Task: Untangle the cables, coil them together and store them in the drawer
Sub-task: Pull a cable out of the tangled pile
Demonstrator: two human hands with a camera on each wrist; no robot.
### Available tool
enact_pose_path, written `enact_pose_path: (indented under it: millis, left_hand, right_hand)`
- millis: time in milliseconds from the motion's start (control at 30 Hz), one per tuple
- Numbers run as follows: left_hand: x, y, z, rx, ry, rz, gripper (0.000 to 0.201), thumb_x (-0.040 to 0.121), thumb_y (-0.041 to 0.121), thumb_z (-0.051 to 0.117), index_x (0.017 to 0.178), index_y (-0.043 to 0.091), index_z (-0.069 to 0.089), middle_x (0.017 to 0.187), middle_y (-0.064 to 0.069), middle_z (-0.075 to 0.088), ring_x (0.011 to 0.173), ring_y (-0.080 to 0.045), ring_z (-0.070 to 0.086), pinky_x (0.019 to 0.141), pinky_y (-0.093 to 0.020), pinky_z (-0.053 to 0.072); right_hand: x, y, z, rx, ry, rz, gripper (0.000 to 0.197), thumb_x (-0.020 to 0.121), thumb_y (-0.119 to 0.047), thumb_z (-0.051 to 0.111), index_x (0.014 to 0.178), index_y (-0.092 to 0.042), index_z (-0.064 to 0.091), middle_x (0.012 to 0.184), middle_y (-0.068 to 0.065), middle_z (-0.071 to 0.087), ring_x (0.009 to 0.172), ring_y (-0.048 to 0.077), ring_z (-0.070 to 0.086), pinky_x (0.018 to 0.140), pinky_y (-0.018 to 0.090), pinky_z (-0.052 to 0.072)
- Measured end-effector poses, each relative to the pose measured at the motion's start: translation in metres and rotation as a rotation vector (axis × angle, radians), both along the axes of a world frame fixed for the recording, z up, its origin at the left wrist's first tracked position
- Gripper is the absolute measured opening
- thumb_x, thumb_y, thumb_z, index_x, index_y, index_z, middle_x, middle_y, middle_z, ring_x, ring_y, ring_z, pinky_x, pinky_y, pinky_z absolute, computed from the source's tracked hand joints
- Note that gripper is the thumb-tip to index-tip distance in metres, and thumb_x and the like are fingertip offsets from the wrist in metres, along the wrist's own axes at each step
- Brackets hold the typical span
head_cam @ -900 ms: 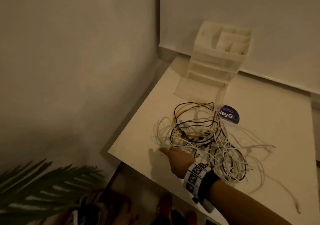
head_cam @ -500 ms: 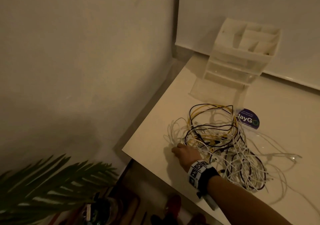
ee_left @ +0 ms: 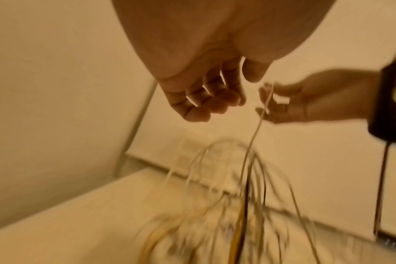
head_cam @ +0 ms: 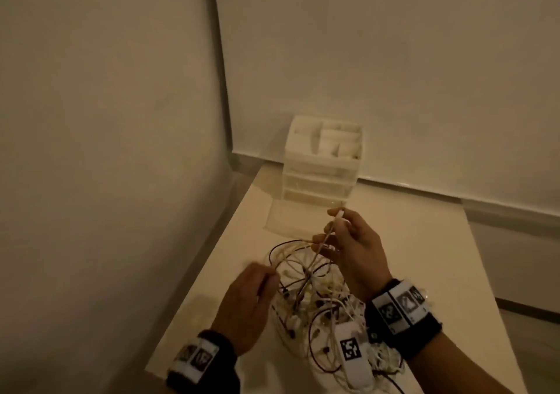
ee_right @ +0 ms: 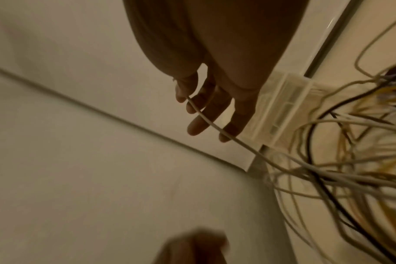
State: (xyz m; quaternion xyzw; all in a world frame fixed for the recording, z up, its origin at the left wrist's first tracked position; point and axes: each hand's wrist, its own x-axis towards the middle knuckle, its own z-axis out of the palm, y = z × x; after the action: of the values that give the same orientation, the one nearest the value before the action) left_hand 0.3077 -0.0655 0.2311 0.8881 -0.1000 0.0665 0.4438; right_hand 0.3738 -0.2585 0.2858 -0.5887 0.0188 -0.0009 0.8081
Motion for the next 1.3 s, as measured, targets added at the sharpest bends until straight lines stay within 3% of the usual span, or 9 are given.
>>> enact_pose_path:
  millis: [100,233,400,567,633,733,900,1133,1300]
  left_hand:
    - [0.059,-0.04,0.054,-0.107,-0.182,-0.072,0.025,0.1,0.032,0.042,0.112,0.02,0.061,0.1,0.008,0.054,0.092,-0.005,0.053,0.078,-0.011,0.039]
    - [0.09,-0.099,0.101,-0.277,-0.133,-0.283,0.039,0.099,0.04,0.037,0.118,0.017,0.063,0.112,0.003,0.06,0.108,-0.012,0.057,0.093,-0.027,0.044]
    - [0.083,-0.153,0.097,-0.586,0.024,-0.355,0.025,0.102,0.021,0.045,0.106,0.008,0.066,0.067,-0.026,0.052,0.056,-0.028,0.047,0.057,-0.038,0.043]
    - [0.096,-0.166,0.102,-0.652,0.065,-0.301,0.025,0.1,0.017,0.047,0.087,0.0,0.058,0.07,-0.014,0.062,0.057,-0.029,0.054,0.056,-0.038,0.049]
    - [0.103,-0.163,0.126,-0.701,0.0,-0.315,0.026,0.104,0.019,0.039,0.087,0.003,0.05,0.068,-0.013,0.061,0.063,-0.034,0.061,0.065,-0.042,0.056]
    - [0.121,-0.147,0.172,-0.81,-0.165,-0.289,0.024,0.105,0.023,0.033,0.087,0.011,0.044,0.058,-0.004,0.043,0.045,-0.023,0.047,0.051,-0.036,0.053]
    - [0.134,-0.11,0.203,-0.673,-0.302,-0.247,0.024,0.106,0.026,0.034,0.085,0.015,0.043,0.056,-0.001,0.028,0.041,-0.012,0.02,0.04,-0.02,0.022]
    - [0.091,-0.112,0.118,0.084,-0.136,-0.323,0.019,0.085,0.041,0.068,0.096,0.027,0.064,0.049,0.01,0.037,0.045,-0.006,0.032,0.051,-0.026,0.031]
    - [0.079,-0.135,0.1,-0.121,-0.192,-0.293,0.016,0.088,0.028,0.066,0.082,0.013,0.069,0.058,0.005,0.057,0.054,-0.007,0.047,0.053,-0.027,0.038]
  right_hand:
    - [0.006,-0.028,0.029,0.057,-0.031,-0.083,0.019,0.099,-0.01,0.047,0.115,-0.004,0.057,0.075,0.009,0.054,0.06,0.019,0.055,0.06,0.035,0.052]
    - [-0.001,-0.05,0.048,0.119,-0.071,-0.163,0.01,0.095,-0.006,0.055,0.093,-0.009,0.046,0.066,0.011,0.06,0.054,0.022,0.049,0.047,0.027,0.044]
    - [-0.014,-0.066,0.04,0.142,-0.071,-0.206,0.016,0.093,-0.015,0.059,0.087,-0.011,0.045,0.059,0.016,0.051,0.05,0.022,0.047,0.043,0.026,0.035]
    - [-0.017,-0.08,0.013,0.102,-0.136,-0.144,0.008,0.095,-0.005,0.053,0.099,-0.002,0.047,0.076,0.02,0.064,0.065,0.03,0.058,0.063,0.04,0.05]
    - [-0.016,-0.08,0.001,-0.054,-0.189,-0.07,0.005,0.096,-0.001,0.051,0.101,0.001,0.054,0.074,0.017,0.064,0.065,0.028,0.06,0.064,0.036,0.052]
    - [-0.014,-0.075,-0.02,-0.306,-0.244,0.026,0.016,0.098,-0.005,0.05,0.092,-0.004,0.065,0.07,0.007,0.063,0.064,0.017,0.059,0.063,0.029,0.051]
    - [-0.01,-0.079,-0.036,-0.427,-0.186,-0.03,0.025,0.098,-0.011,0.051,0.078,-0.013,0.067,0.059,-0.001,0.058,0.056,0.012,0.053,0.059,0.027,0.047]
    - [-0.003,-0.097,0.007,-0.281,-0.201,-0.093,0.03,0.096,-0.011,0.054,0.067,-0.007,0.058,0.051,-0.007,0.046,0.049,0.011,0.042,0.052,0.026,0.038]
    - [-0.007,-0.098,0.047,-0.342,-0.326,-0.067,0.027,0.097,-0.011,0.053,0.074,0.0,0.061,0.057,0.006,0.052,0.054,0.02,0.045,0.053,0.03,0.039]
